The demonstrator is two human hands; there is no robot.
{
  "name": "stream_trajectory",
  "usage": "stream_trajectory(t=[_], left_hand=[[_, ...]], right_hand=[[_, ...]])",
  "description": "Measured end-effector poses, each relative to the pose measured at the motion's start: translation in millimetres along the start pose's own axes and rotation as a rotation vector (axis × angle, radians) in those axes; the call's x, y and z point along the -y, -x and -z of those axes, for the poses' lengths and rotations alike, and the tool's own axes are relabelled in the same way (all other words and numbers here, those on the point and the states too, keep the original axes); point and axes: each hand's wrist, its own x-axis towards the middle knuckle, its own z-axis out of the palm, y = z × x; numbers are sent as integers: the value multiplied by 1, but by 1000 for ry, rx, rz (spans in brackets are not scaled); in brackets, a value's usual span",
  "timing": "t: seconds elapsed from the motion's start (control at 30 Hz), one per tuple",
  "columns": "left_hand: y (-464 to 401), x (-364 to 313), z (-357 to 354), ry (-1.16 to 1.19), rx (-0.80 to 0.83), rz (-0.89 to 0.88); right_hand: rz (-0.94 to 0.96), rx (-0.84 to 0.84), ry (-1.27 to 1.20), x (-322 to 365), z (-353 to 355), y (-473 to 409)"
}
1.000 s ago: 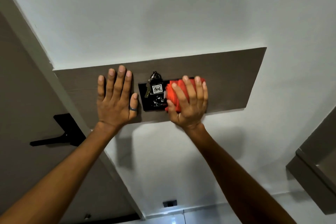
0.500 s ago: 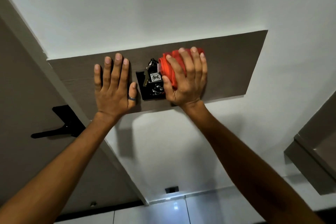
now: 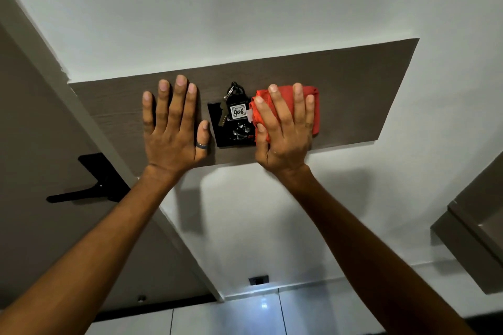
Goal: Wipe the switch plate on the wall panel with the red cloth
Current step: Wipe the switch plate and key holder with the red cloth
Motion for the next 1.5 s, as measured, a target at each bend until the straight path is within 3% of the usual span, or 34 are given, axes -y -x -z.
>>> stream_trajectory(t=[0.23, 0.43, 0.67, 0.83, 0.97, 1.1, 1.23, 1.37, 1.5], left_hand=[[-1, -1, 3, -17, -4, -14], [-2, -2, 4, -13, 2, -23], [-3, -2, 3, -28, -13, -16], [-2, -1, 1, -8, -8, -14], [0, -1, -1, -18, -11, -12], [-2, 0, 1, -6, -5, -16], [0, -1, -1, -12, -13, -10], [-2, -1, 0, -4, -11, -1], [-3, -1, 2, -12, -19, -8]], right_hand=[[119, 5, 17, -8, 15, 47], [51, -70, -56, -10, -9, -26], [171, -9, 26, -20, 10, 23], [49, -61, -26, -11, -3, -8], [249, -31, 6, -33, 2, -7], [-85, -59, 8, 2, 0, -1], [197, -8, -11, -32, 10, -17], [-84, -5, -45, -2, 2, -9], [114, 42, -14, -13, 16, 11]])
